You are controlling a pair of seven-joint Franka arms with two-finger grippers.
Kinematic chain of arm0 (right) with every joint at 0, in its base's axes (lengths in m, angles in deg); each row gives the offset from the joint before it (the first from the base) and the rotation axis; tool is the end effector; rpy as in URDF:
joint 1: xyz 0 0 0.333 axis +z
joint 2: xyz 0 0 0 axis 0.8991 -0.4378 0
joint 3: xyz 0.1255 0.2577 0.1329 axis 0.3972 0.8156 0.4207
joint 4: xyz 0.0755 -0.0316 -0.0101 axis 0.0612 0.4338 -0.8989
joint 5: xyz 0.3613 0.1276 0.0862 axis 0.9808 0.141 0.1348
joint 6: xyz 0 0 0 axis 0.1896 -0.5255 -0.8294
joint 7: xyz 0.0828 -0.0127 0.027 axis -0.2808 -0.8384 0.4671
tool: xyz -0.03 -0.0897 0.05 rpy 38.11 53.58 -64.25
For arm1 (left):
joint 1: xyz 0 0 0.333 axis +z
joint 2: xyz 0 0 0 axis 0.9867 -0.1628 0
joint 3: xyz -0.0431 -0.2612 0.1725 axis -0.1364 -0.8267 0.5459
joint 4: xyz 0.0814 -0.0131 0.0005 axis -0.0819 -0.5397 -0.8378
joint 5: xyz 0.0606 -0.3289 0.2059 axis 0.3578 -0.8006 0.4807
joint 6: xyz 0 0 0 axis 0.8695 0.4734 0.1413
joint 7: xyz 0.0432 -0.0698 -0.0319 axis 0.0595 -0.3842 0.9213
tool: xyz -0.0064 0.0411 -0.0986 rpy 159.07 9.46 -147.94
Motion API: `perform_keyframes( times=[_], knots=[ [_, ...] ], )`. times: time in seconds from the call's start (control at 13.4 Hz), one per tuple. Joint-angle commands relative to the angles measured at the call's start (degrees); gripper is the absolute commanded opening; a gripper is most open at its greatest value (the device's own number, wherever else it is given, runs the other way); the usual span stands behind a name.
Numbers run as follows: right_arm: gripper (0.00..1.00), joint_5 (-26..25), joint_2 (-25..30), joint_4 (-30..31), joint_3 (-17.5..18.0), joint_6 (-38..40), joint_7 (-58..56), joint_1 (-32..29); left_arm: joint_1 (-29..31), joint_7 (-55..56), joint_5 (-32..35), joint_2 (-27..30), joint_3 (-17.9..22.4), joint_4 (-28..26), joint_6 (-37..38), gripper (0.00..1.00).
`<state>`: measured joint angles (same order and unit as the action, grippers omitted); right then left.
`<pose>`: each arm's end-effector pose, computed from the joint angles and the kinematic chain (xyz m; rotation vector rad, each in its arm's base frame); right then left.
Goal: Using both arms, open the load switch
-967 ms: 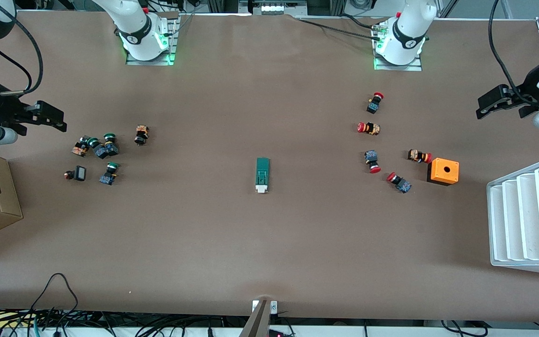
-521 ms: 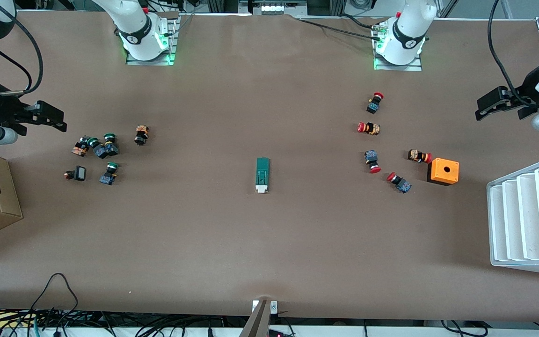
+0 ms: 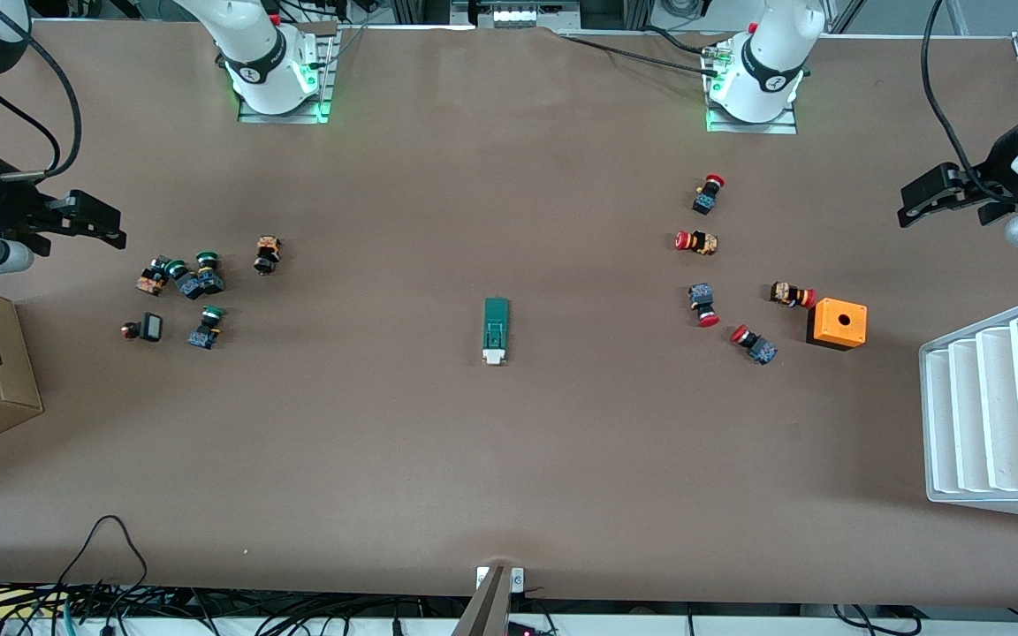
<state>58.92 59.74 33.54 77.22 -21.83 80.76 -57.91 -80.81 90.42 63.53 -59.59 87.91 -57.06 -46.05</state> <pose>0.5847 0.0149 0.5799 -3.1284 -0.1666 0.0607 0.5609 -0.0179 0.6248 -3.1391 -0.0617 0.0850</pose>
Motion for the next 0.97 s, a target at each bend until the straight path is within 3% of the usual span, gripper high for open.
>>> perform_keyframes(
  times=[0.0, 0.89],
  knots=[
    [0.99, -0.34, -0.24, -1.06, 0.19, 1.03, -0.58, -0.06, 0.36, -1.23, 1.18, -0.31, -0.33, 0.97, -0.07, 1.0],
    [0.99, -0.26, -0.33, -1.15, 0.19, 0.51, -0.58, -0.23, 0.62, -1.14, 0.83, 0.04, -0.42, 0.36, -0.51, 1.0]
  ],
)
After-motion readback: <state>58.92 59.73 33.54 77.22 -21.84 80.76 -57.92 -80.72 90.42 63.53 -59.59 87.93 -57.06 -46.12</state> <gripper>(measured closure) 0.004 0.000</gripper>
